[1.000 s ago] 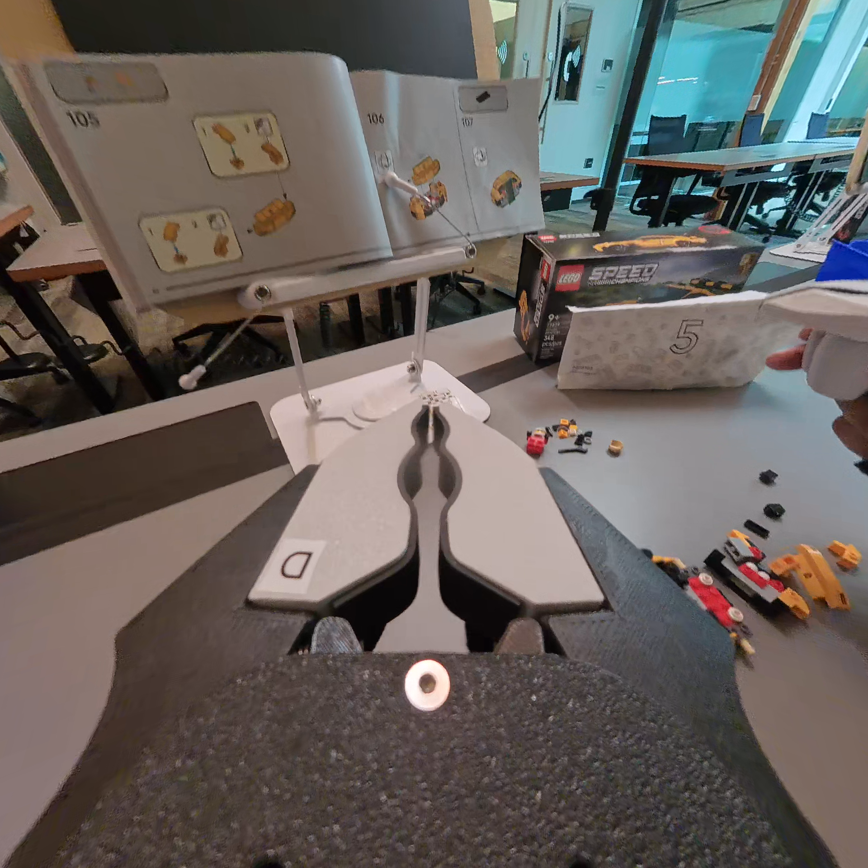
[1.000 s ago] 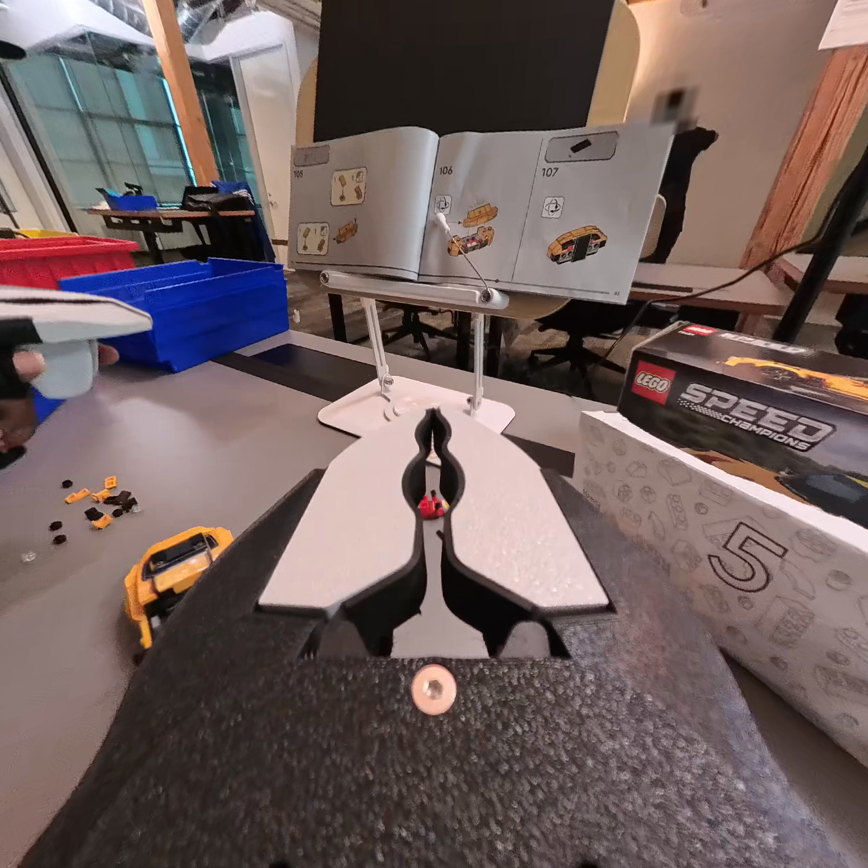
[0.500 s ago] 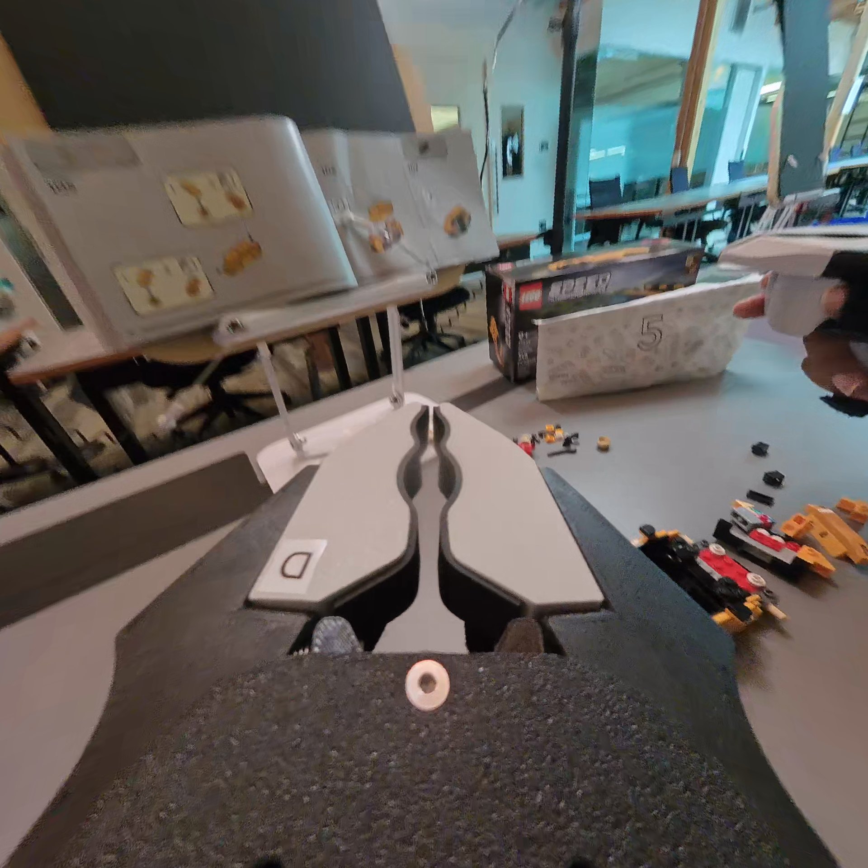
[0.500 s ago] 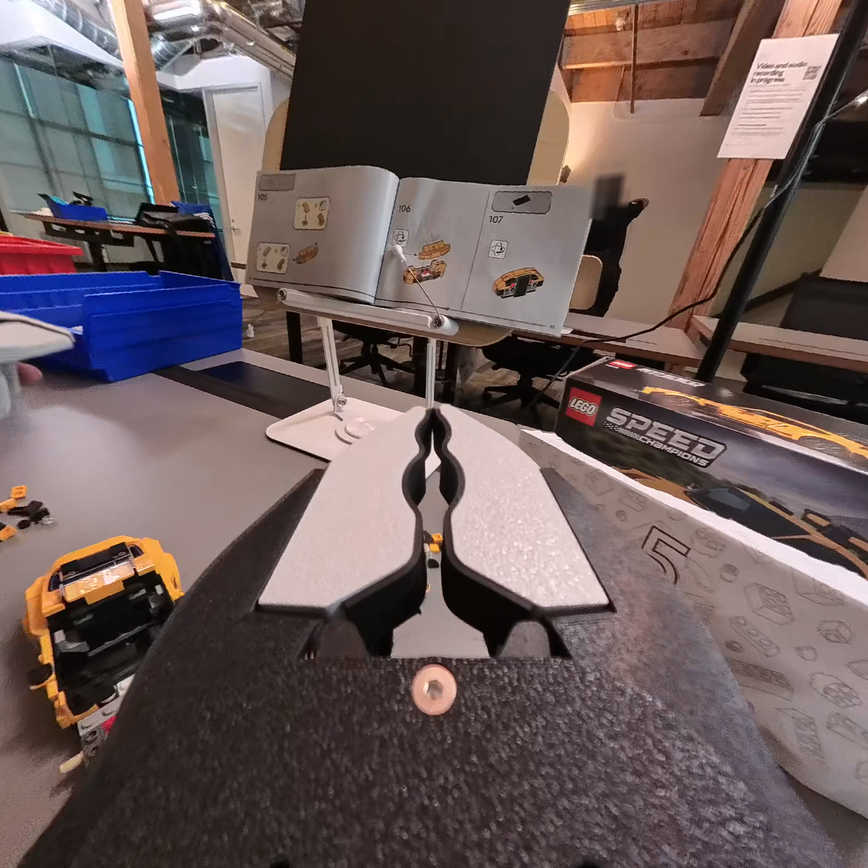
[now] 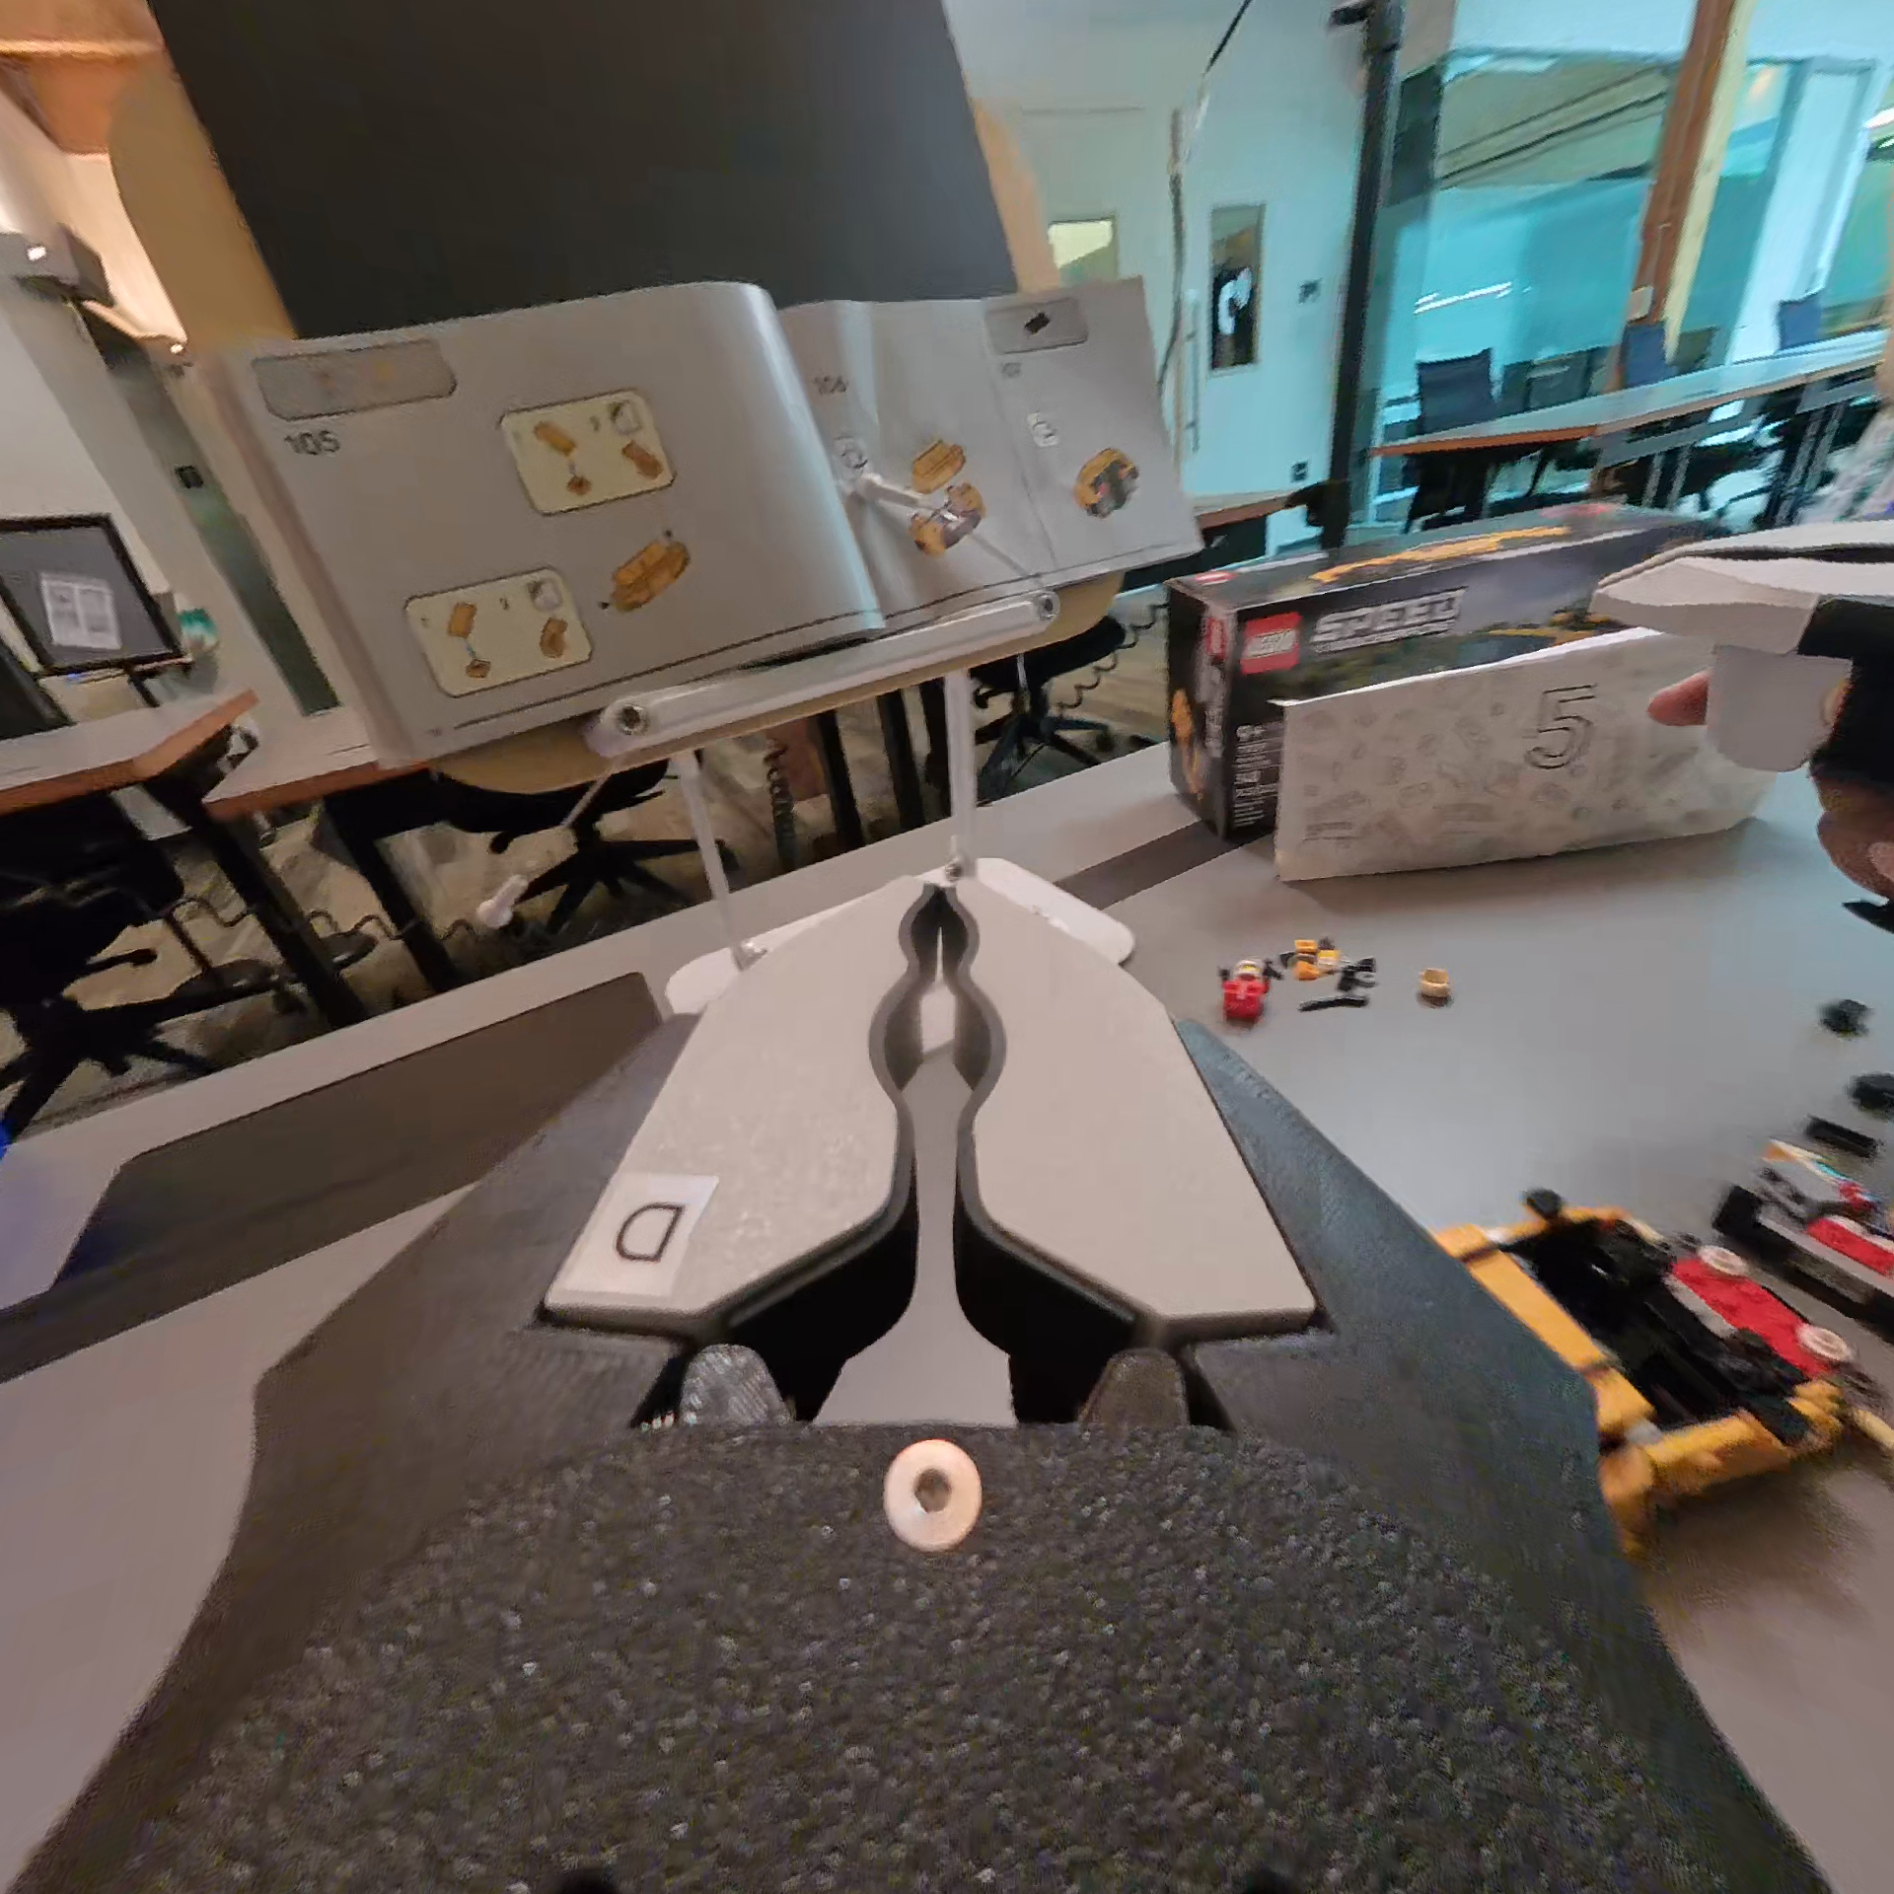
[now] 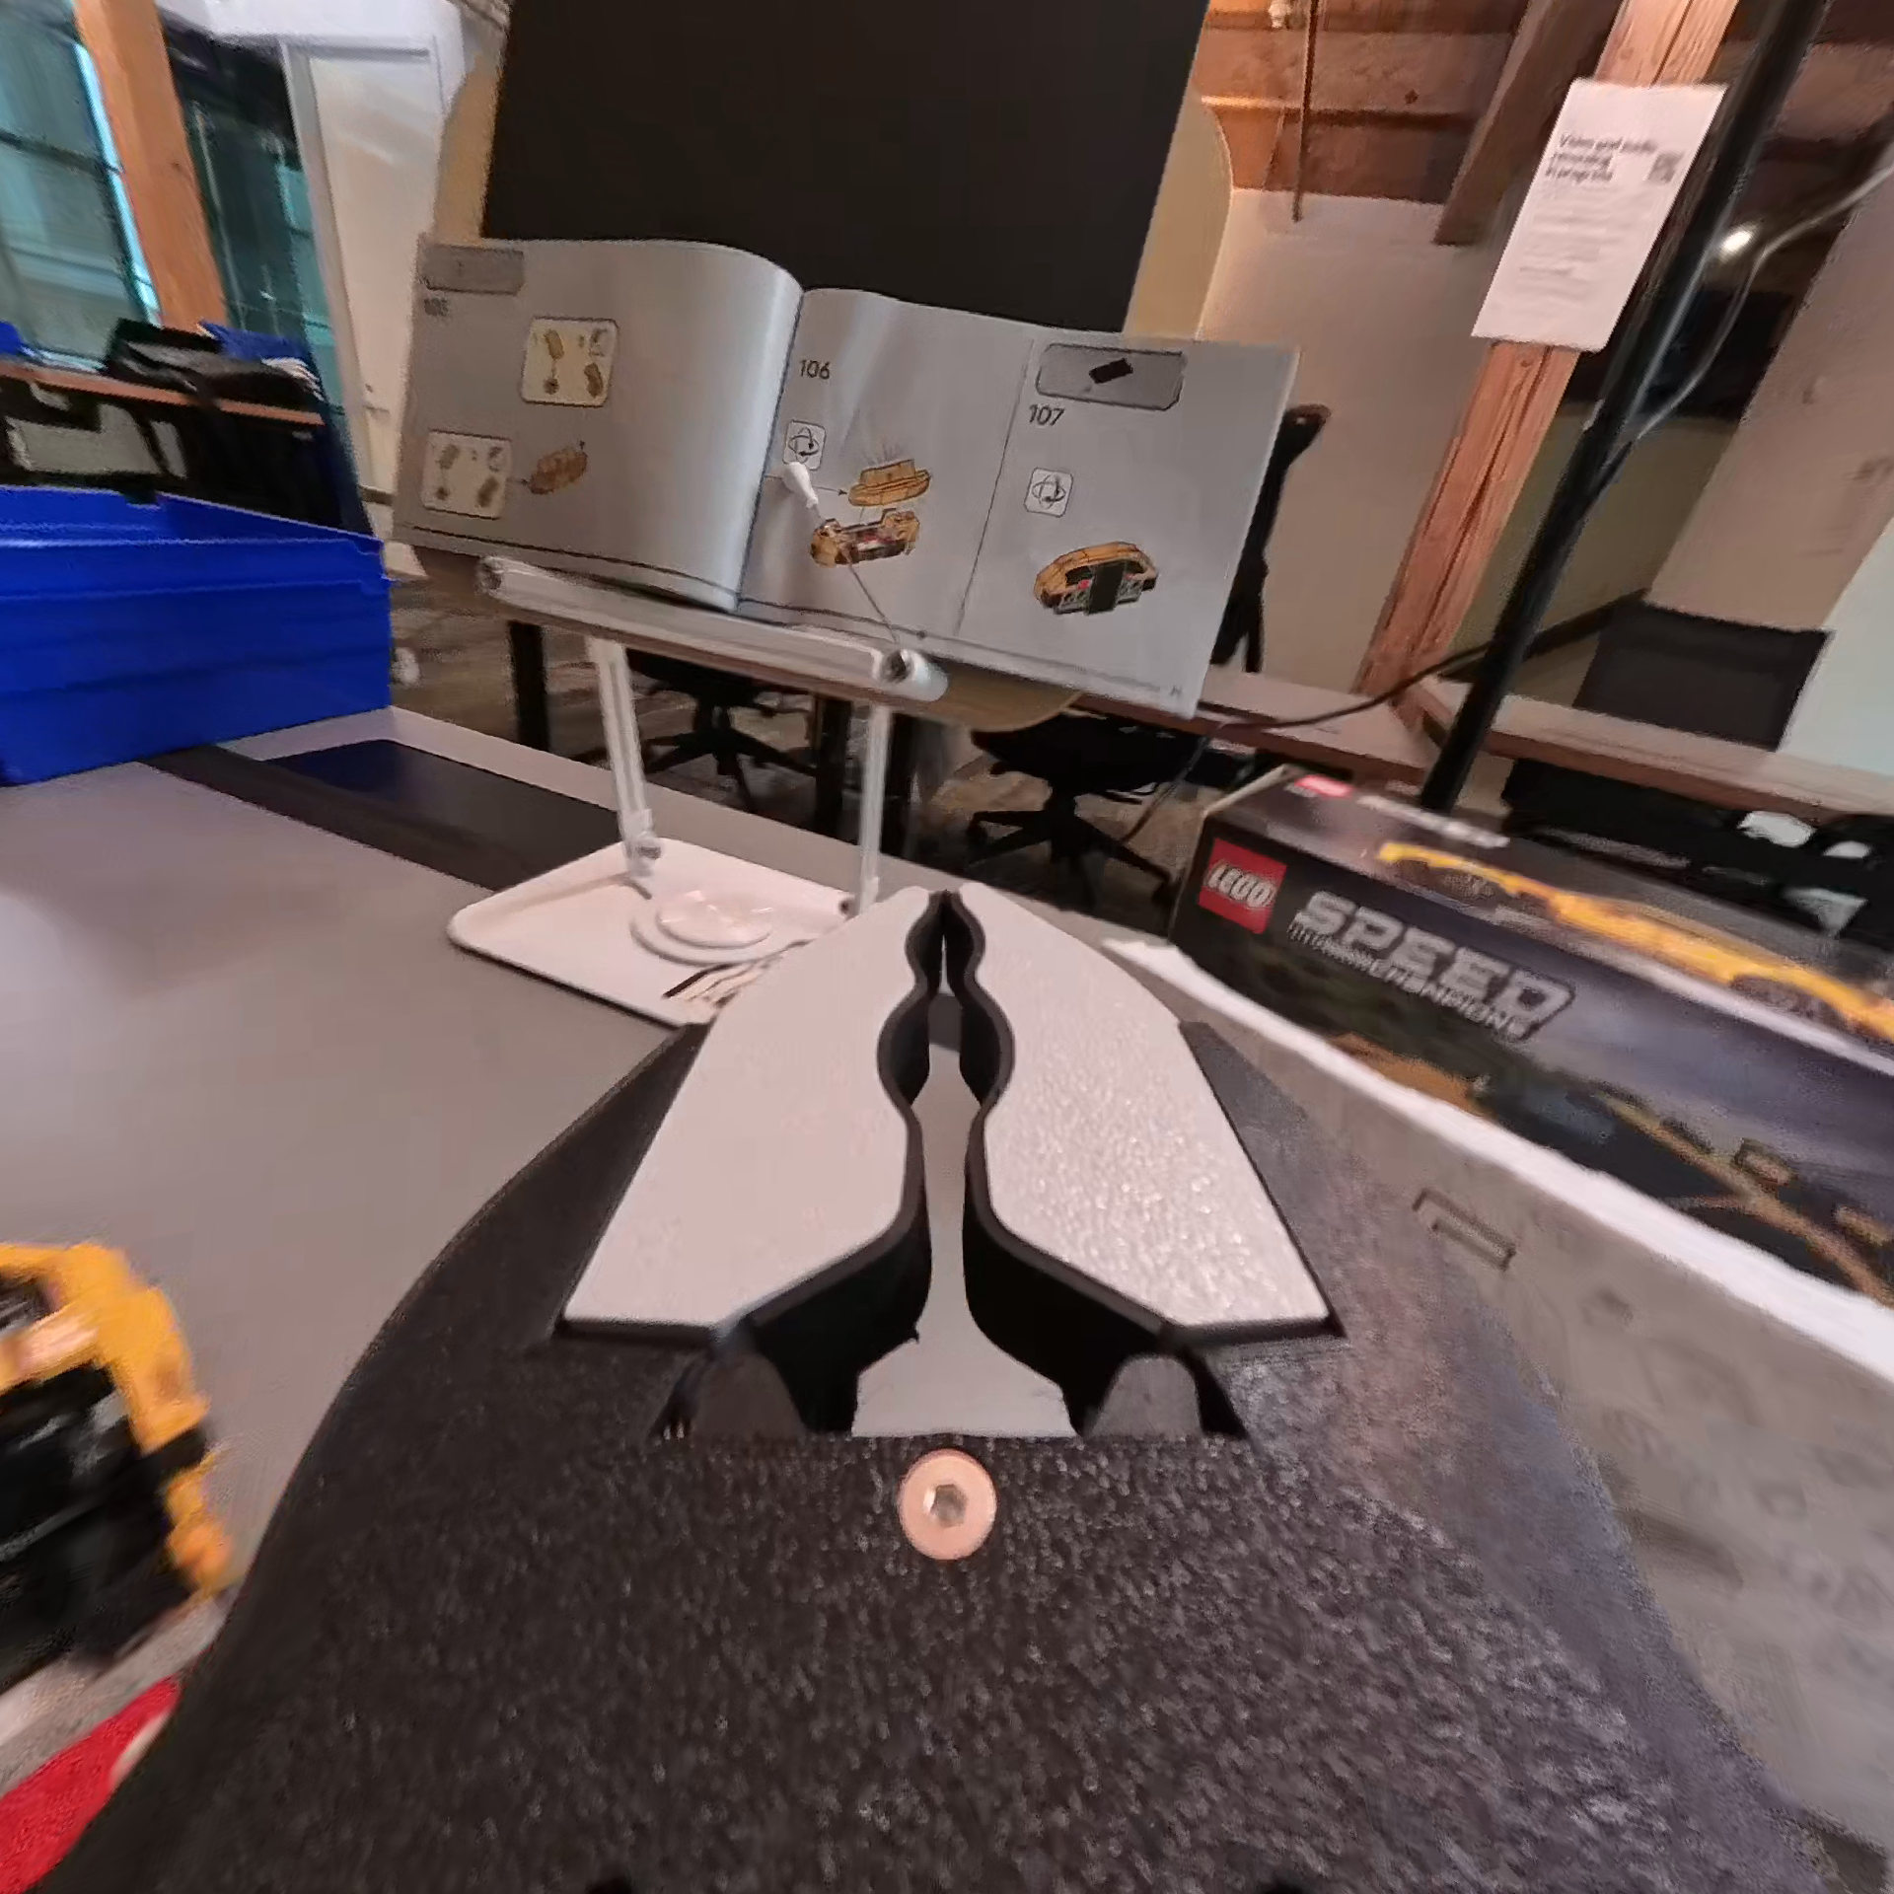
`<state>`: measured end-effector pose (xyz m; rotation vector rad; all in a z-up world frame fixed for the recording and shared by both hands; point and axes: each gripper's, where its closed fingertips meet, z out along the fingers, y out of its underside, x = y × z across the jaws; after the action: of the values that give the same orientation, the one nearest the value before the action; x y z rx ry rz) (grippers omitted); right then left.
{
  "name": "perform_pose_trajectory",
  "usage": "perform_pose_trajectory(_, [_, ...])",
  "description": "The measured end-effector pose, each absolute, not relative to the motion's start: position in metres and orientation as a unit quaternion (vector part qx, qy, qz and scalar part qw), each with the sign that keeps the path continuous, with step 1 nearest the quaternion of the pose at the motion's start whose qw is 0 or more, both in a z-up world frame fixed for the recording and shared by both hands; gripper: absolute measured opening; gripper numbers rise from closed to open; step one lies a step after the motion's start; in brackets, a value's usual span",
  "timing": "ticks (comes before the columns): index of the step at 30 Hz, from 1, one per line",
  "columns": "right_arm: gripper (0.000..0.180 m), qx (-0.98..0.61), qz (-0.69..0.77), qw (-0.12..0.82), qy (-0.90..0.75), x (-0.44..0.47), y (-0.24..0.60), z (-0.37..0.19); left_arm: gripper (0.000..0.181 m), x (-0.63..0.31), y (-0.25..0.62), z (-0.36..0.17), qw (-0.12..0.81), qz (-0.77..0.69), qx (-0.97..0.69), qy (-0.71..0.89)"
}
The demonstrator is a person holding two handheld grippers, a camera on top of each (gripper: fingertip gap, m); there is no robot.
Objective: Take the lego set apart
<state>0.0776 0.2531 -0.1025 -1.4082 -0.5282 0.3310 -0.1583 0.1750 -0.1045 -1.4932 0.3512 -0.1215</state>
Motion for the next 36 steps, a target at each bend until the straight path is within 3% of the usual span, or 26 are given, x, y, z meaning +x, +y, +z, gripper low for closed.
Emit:
perform_pose_trajectory(7, [0.0, -0.622, 0.113, 0.746, -0.21, 0.047, 0.331, -0.052, 0.0, -0.181, 0.238, -0.069, 0.72, -0.024, -0.683, 0.117])
perform_pose_trajectory(15, [0.0, -0.642, 0.121, 0.737, -0.175, 0.025, 0.409, -0.041, 0.0, -0.192, 0.298, -0.049, 0.727, -0.028, -0.681, 0.083])
perform_pose_trajectory(36, [0.0, -0.6, 0.119, 0.765, -0.201, 0.011, 0.444, -0.004, 0.0, -0.211, 0.293, -0.063, 0.724, 0.008, -0.682, 0.101])
